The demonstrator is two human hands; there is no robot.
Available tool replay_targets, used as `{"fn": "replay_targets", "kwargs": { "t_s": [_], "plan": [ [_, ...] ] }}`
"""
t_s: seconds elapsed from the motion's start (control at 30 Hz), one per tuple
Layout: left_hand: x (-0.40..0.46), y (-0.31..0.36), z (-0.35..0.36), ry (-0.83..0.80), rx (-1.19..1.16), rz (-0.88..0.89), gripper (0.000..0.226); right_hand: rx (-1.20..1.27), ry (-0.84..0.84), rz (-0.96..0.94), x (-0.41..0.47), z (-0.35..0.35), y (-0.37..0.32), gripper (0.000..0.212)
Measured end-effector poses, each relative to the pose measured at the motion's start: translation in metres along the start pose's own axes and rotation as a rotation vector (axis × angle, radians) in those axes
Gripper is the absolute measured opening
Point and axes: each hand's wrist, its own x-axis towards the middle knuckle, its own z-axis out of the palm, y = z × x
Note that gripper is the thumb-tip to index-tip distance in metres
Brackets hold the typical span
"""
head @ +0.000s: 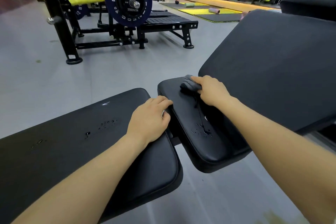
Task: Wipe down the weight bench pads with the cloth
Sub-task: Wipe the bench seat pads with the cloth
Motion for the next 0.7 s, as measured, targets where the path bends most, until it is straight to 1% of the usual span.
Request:
{"fn": "replay_targets", "kwargs": {
  "t_s": [0.1, 0.2, 0.3, 0.47, 0.6, 0.7],
  "plan": [
    [-0.002, 0.002, -0.003, 0.003, 0.004, 0.024, 0.038, -0.016, 0.031, -0.035, -0.042, -0.003, 0.017, 0.051],
    [-0.003, 0.002, -0.003, 0.008, -0.001, 0.045, 0.037, -0.040, 0.017, -0.035, -0.072, -0.011, 0.027, 0.053],
    [-0.001, 0.003, -0.001, 0.009, -0.005, 0.064, 0.036, -0.109, 0.020, -0.008, -0.054, -0.011, 0.023, 0.054],
    [0.001, 0.001, -0.001, 0.002, 0.006, 0.051, 0.037, -0.307, 0.089, 0.093, -0.001, 0.003, 0.003, 0.050],
    [0.000, 0.001, -0.001, -0.013, 0.013, 0.038, 0.039, -0.284, 0.082, 0.104, 0.008, 0.003, 0.000, 0.044],
    [0.001, 0.001, 0.000, -0.016, 0.005, 0.034, 0.039, -0.234, 0.061, 0.108, -0.031, -0.004, 0.014, 0.042]
  ]
}}
